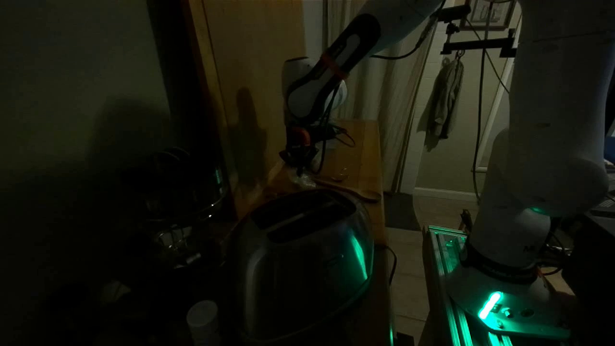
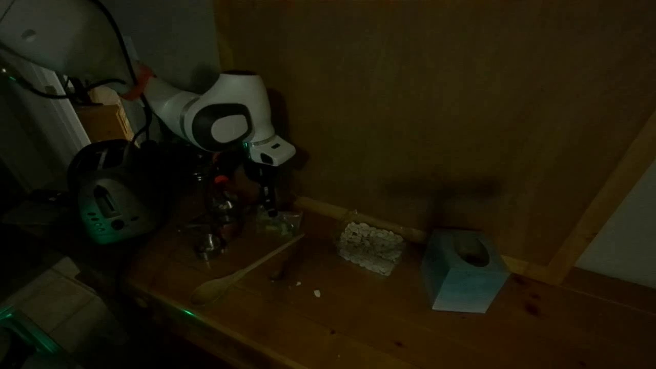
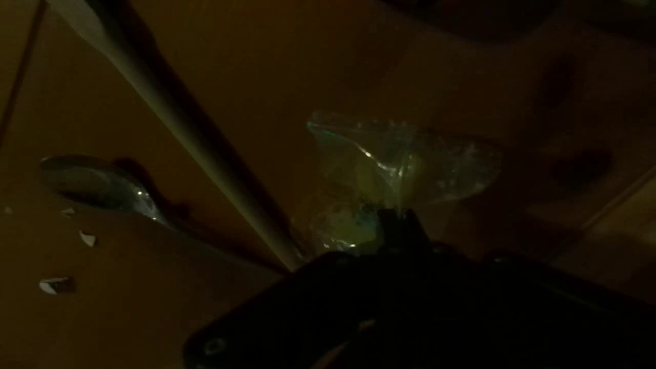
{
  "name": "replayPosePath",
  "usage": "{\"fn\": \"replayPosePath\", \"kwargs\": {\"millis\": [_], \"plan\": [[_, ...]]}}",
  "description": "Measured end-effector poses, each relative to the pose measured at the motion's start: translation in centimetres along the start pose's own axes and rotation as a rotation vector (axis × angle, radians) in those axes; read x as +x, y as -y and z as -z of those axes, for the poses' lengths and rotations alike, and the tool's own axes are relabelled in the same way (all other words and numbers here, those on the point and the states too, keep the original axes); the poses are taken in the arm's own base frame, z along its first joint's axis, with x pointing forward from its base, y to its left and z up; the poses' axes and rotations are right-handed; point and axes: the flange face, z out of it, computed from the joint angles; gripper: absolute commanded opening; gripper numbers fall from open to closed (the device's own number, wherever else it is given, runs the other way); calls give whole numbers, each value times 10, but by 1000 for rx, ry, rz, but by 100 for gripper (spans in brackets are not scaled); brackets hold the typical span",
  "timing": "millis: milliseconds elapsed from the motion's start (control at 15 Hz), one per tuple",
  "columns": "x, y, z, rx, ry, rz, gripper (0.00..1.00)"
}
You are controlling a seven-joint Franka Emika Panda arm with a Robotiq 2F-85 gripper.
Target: Pour the contents in the packet into the silver bowl
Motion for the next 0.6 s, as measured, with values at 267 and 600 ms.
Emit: {"fn": "replayPosePath", "kwargs": {"millis": [267,600], "plan": [[10,-13,19,-21,30,-45,1],[-1,-14,36,-47,79,-78,1]]}}
